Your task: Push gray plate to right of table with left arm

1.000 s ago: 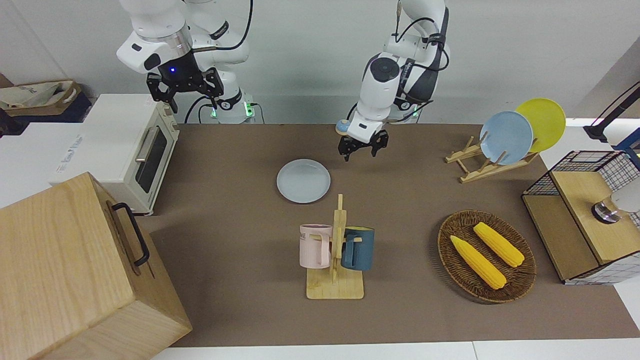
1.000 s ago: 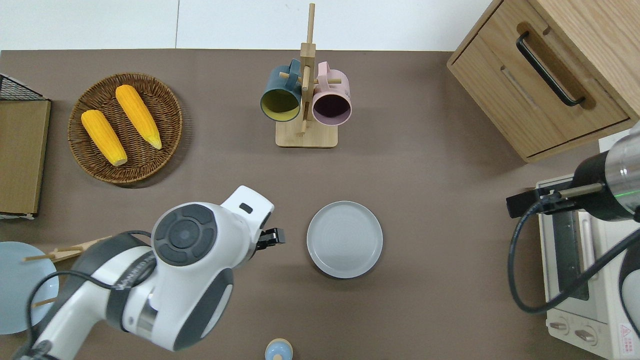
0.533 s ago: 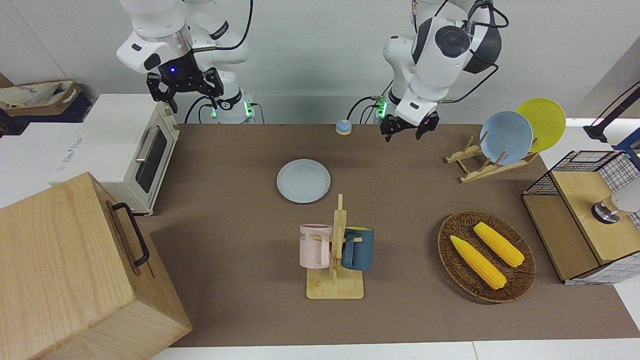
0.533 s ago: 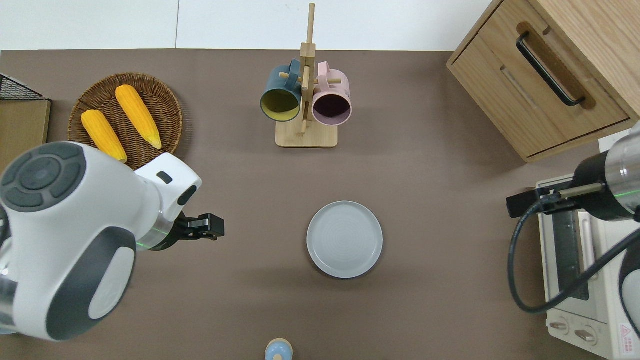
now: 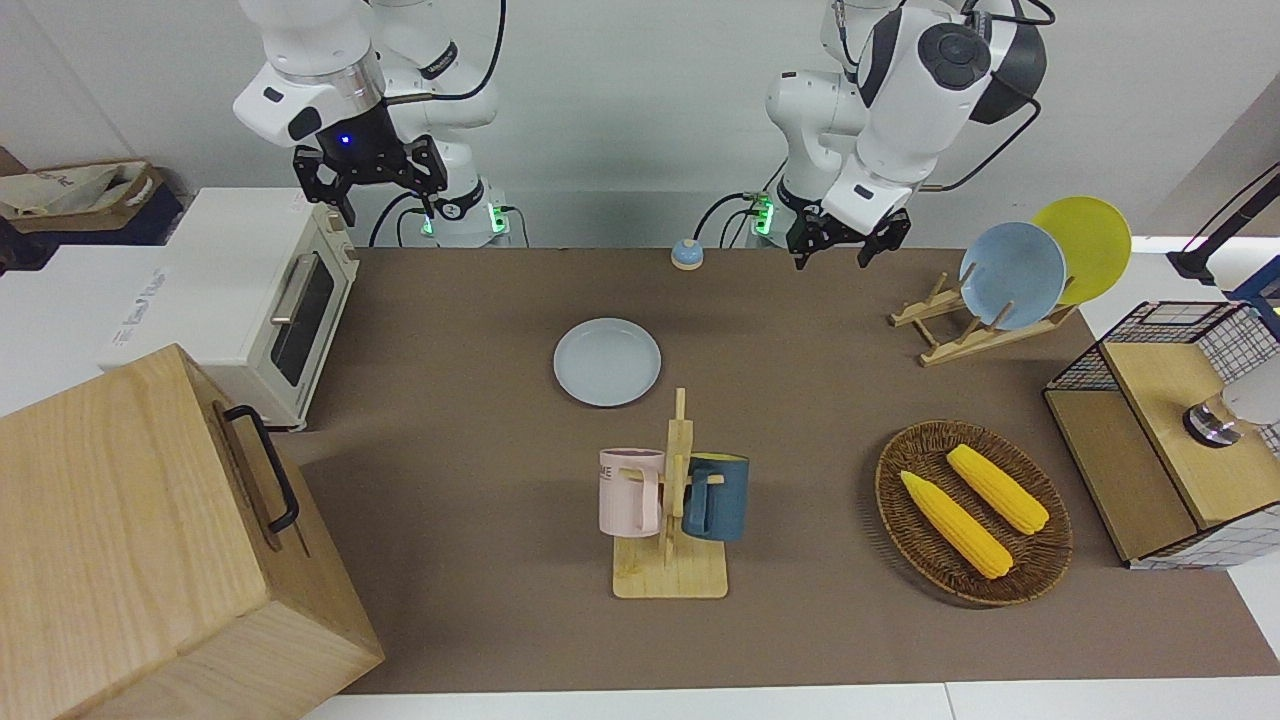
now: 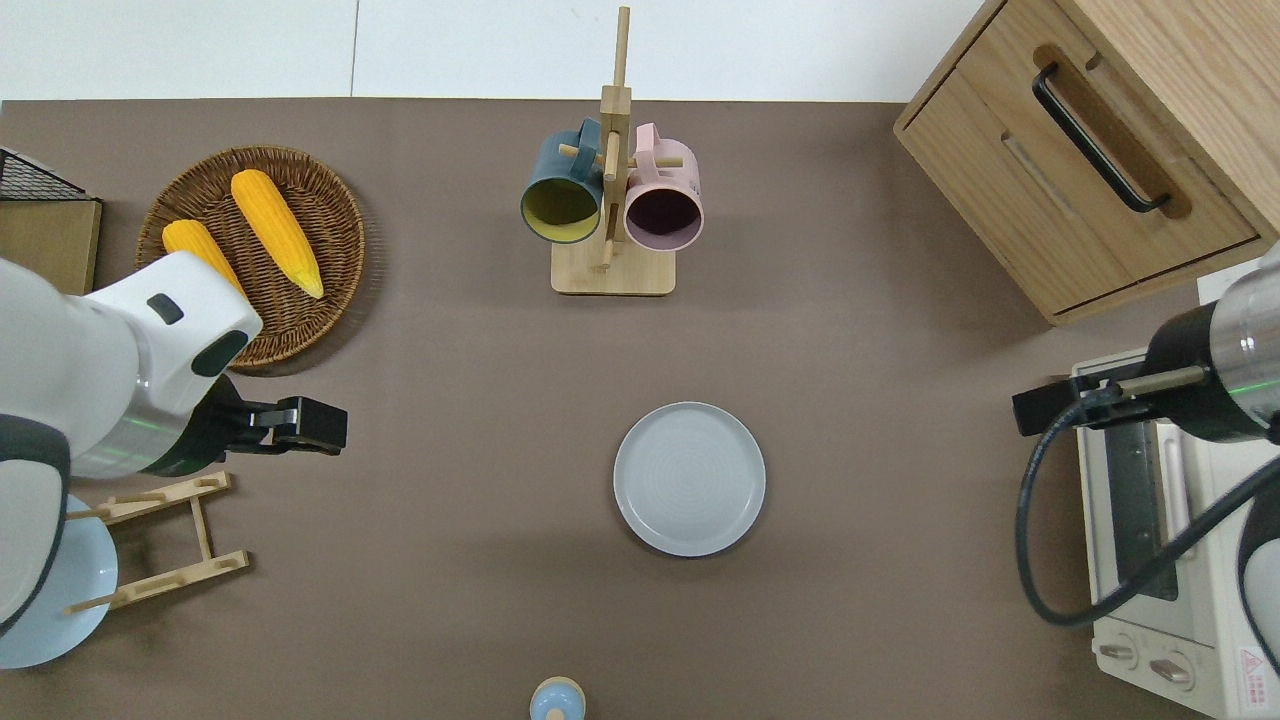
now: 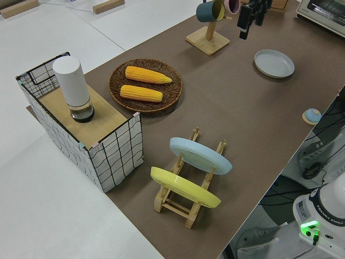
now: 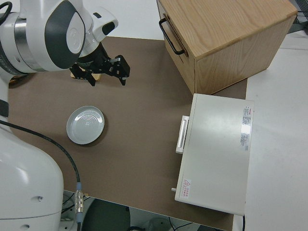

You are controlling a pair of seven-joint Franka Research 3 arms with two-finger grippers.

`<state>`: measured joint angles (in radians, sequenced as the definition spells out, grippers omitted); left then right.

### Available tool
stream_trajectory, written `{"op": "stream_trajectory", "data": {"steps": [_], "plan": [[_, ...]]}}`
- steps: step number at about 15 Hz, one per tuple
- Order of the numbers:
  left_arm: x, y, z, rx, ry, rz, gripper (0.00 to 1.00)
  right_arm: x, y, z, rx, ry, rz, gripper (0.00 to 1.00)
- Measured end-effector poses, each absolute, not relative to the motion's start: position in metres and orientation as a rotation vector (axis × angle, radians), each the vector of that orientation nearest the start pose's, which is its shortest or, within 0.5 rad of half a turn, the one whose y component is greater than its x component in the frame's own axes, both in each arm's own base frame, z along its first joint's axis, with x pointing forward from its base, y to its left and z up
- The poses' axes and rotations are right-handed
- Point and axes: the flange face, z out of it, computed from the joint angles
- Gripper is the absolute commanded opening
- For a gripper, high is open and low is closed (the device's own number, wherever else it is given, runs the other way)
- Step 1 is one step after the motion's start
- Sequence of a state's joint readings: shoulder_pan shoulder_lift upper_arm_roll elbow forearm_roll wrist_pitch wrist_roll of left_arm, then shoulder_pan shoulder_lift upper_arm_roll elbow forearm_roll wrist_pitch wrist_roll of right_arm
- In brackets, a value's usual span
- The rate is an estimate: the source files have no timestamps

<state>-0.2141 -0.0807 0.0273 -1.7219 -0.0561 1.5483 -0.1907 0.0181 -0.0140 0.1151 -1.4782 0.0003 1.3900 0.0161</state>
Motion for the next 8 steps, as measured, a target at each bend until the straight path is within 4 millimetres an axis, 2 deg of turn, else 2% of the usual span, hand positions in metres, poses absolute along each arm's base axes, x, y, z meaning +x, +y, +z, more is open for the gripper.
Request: {"op": "stream_trajectory", "data": {"steps": [5, 8], "plan": [[0.529, -0.093, 0.608, -3.137, 0.043, 0.099, 1.00, 0.526, 0.071, 0.660, -3.141, -0.184, 0.117, 0.983], [0.540, -0.086, 0.602, -3.136, 0.028, 0.109, 1.00, 0.526, 0.071, 0.660, -3.141, -0.184, 0.117, 0.983]]}}
